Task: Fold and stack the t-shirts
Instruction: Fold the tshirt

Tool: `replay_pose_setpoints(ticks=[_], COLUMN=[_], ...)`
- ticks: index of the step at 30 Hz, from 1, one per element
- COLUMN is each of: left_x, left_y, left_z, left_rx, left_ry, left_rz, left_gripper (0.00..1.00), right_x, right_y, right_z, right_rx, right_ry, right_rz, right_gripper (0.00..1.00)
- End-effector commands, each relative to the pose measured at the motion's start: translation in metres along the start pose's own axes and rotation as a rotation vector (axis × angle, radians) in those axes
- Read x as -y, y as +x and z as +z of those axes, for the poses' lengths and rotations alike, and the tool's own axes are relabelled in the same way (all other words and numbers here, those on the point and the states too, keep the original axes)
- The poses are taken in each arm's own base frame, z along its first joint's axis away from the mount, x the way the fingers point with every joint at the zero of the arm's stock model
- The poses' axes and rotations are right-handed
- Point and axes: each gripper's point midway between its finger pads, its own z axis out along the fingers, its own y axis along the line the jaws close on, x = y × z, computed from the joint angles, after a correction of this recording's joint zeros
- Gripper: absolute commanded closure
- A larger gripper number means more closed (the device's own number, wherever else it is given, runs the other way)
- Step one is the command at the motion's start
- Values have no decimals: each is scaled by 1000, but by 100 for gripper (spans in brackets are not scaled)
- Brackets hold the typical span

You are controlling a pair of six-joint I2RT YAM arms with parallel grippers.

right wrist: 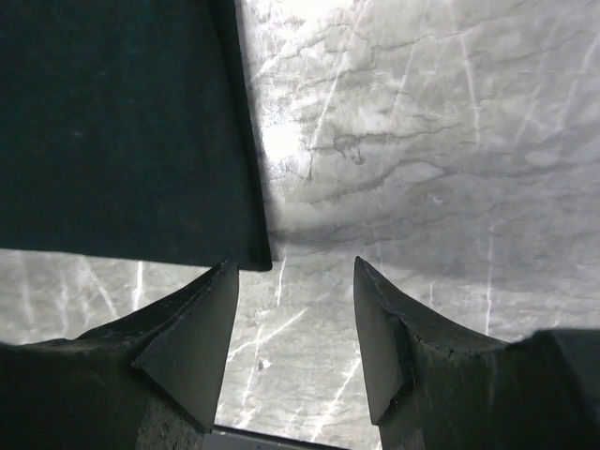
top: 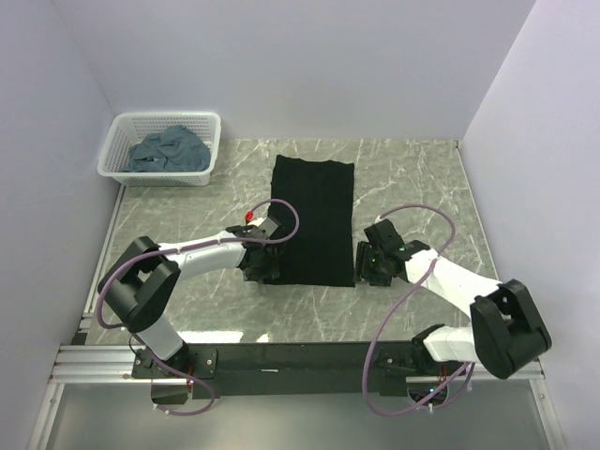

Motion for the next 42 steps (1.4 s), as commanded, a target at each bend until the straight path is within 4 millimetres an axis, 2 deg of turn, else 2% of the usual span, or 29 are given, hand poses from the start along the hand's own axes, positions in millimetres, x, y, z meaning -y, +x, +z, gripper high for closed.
replay_pose_setpoints(ticks=[1, 8, 9, 12, 16, 26, 30, 37, 41, 42], left_x=[-12, -16, -16, -17, -18, -15, -17, -19, -20, -20], left_y=[36, 48, 49, 50, 53, 52, 52, 56, 56, 56], left_z=[22, 24, 24, 23, 23, 17, 13, 9, 6, 5], left_rx=[-116, -151, -153, -154, -157, -147, -147, -157, -157, -158], left_ry=[-47, -35, -34, -31, -25, 14, 16, 23, 25, 24], left_rz=[47, 58, 59, 57, 57, 56, 54, 51, 51, 51], left_gripper=[51, 73, 82, 99, 99, 99, 99, 99, 99, 99], right_x=[-8, -19, -21, -23, -26, -22, -15, -3, 4, 4], right_y=[-7, -3, -3, -1, 0, 11, 23, 44, 49, 49], right_z=[1, 6, 7, 8, 11, 26, 31, 26, 22, 22], right_rx=[15, -15, -17, -28, -42, -82, -130, -193, -211, -211], right_ry=[33, 78, 78, 93, 97, 163, 245, 311, 328, 330], right_rz=[-19, -49, -45, -58, -66, -94, -131, -181, -187, -189], right_gripper=[41, 40, 41, 41, 47, 55, 56, 59, 65, 69])
